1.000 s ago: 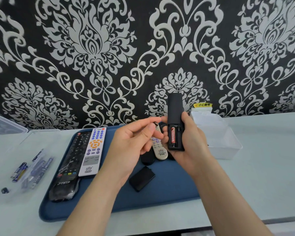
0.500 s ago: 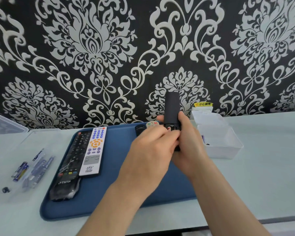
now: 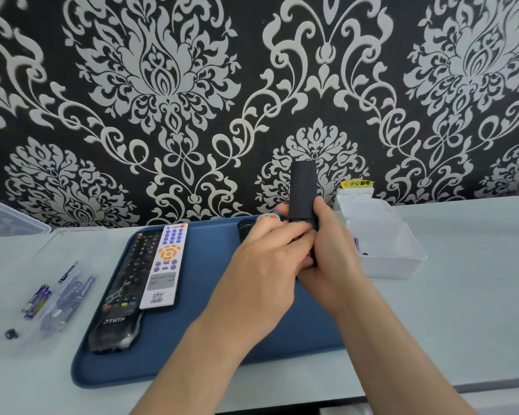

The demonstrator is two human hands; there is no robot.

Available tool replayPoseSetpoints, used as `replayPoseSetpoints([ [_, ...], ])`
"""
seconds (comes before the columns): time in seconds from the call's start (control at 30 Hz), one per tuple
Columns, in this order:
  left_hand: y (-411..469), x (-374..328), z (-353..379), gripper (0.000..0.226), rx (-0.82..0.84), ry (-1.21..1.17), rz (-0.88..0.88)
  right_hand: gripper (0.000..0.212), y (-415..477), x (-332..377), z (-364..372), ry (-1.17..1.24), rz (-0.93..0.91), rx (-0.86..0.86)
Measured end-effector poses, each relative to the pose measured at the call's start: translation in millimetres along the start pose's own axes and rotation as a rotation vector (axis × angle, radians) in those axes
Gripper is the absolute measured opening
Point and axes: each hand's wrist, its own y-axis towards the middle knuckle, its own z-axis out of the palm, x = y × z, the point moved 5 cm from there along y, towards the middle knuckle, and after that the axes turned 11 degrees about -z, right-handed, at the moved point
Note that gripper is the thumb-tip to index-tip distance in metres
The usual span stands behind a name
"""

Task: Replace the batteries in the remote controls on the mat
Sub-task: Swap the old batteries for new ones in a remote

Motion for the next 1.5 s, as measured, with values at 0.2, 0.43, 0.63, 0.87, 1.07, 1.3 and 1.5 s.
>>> replayPoseSetpoints([
  [0.2,-1.4,0.8,-1.7,0.039,-0.052,-0.068,-0.039,0.053,2.5,-2.7,-0.3,-0.003,-0.018,0.0],
  [0.43,-1.1,7.1,-1.8,0.032,-0.156,-0.082,-0.099,0.05,1.7,-3.8,0.6,0.069,-0.008,-0.021],
  [0.63,2.9,19.2,-7.2,0.026,-0.208,-0.27,-0.366,0.047,-3.4,-14.4,8.8,0.05,0.008,0.003],
  [0.87,4.3,38.8,-8.6,0.037,-0.144,-0.645,-0.698,0.035,-4.8,-13.7,15.0,0.055,-0.003,0.108],
  [1.07,-3.1,66.7,7.9,0.032,0.12,-1.15,-1.004,0.038,-10.8,-1.7,21.0,-0.027,0.005,0.524],
  [1.3,-4.8,71.2,2.3,0.022,0.099,-1.148,-0.99,0.061,-11.2,-14.4,23.0,-0.137,-0.038,0.623],
  [1.5,-5.4,73.8,0.9,0.019,0.221,-0.971,-0.929,0.056,-5.4,-14.0,18.6,-0.182,-0.061,0.466],
])
